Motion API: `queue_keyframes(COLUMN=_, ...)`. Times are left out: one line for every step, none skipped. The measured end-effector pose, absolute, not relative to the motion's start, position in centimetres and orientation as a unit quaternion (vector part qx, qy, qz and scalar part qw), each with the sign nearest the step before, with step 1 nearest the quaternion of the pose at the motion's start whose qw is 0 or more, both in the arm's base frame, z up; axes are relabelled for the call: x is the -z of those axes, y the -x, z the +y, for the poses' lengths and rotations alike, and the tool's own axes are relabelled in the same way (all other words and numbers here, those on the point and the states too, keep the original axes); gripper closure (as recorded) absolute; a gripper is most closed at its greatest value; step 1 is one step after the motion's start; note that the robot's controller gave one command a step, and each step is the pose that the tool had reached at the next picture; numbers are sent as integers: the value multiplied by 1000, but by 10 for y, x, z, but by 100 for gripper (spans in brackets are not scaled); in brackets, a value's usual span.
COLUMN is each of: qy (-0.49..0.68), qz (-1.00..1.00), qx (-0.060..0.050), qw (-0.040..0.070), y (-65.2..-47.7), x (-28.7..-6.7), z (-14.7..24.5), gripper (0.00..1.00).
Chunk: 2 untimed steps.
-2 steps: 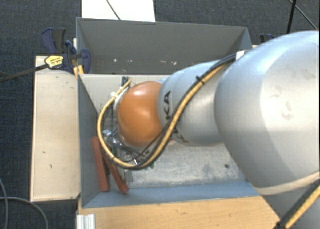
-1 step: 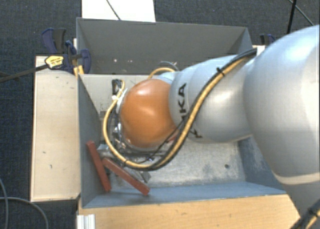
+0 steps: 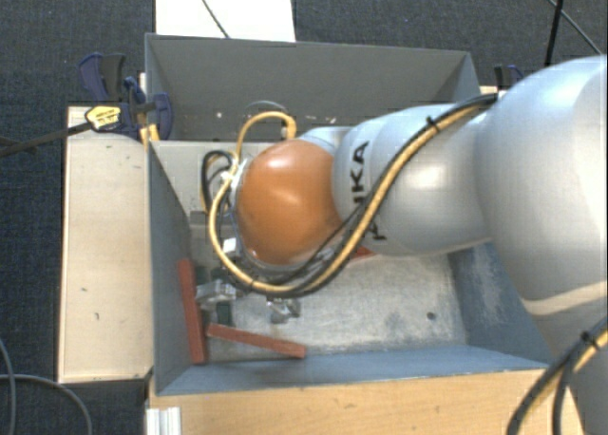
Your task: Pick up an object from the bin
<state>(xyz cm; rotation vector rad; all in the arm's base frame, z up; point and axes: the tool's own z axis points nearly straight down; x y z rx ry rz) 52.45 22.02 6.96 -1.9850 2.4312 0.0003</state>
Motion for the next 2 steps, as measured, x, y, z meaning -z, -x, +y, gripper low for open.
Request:
queue_keyframes(qy=751, qz=661, qx=0, qw=1, y=-583, x=-71, z=232, gripper=0)
queue_keyframes(qy=749, qz=662, qx=-1, qw=2, y=-583, x=-73, z=234, gripper=100)
